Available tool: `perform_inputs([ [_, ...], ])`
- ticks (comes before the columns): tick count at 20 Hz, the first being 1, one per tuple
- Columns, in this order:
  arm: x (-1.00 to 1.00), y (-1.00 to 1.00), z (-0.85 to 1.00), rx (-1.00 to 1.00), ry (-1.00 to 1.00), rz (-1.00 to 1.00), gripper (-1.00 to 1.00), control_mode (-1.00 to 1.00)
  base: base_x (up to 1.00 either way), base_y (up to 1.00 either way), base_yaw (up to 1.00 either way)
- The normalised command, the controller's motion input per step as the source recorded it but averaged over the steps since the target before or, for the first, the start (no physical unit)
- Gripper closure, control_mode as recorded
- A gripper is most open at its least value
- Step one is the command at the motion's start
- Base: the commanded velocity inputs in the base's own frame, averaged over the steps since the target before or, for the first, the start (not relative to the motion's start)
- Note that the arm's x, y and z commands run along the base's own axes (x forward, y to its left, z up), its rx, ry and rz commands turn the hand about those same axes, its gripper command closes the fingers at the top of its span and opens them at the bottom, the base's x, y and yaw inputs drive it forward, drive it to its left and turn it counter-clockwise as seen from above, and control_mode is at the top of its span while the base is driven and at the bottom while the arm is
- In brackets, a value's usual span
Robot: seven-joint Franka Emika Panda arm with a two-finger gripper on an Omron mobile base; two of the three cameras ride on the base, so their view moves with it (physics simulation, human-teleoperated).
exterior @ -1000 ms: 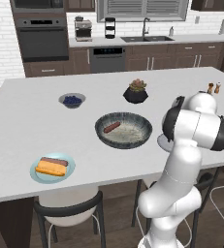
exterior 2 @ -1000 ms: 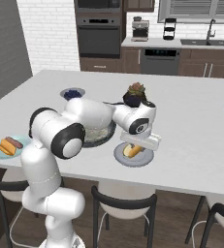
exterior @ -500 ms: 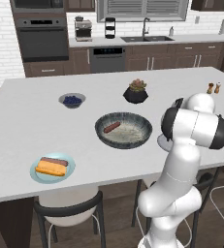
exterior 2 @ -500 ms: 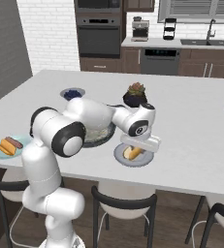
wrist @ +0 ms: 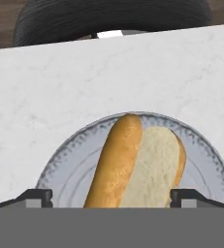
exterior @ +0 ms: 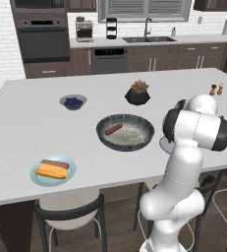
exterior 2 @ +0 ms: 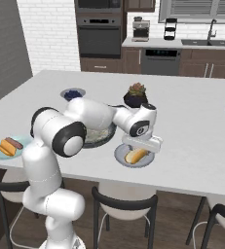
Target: Place one bun and one sausage from the bowl on each plate.
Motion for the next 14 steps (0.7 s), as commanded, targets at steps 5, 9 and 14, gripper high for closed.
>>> perform_inputs([
  [5, -0.1, 0.13, 0.79, -0.11, -0.01, 0.01, -1.0, -1.0, 0.0, 0.0, 0.0],
  [9, -0.01, 0.45, 1.0, -0.02, -0.02, -0.11, -1.0, -1.0, 0.0, 0.0, 0.0],
  [14, -0.03, 0.98, 0.95, 0.0, -0.08, -0.31, -1.0, -1.0, 0.0, 0.0, 0.0],
])
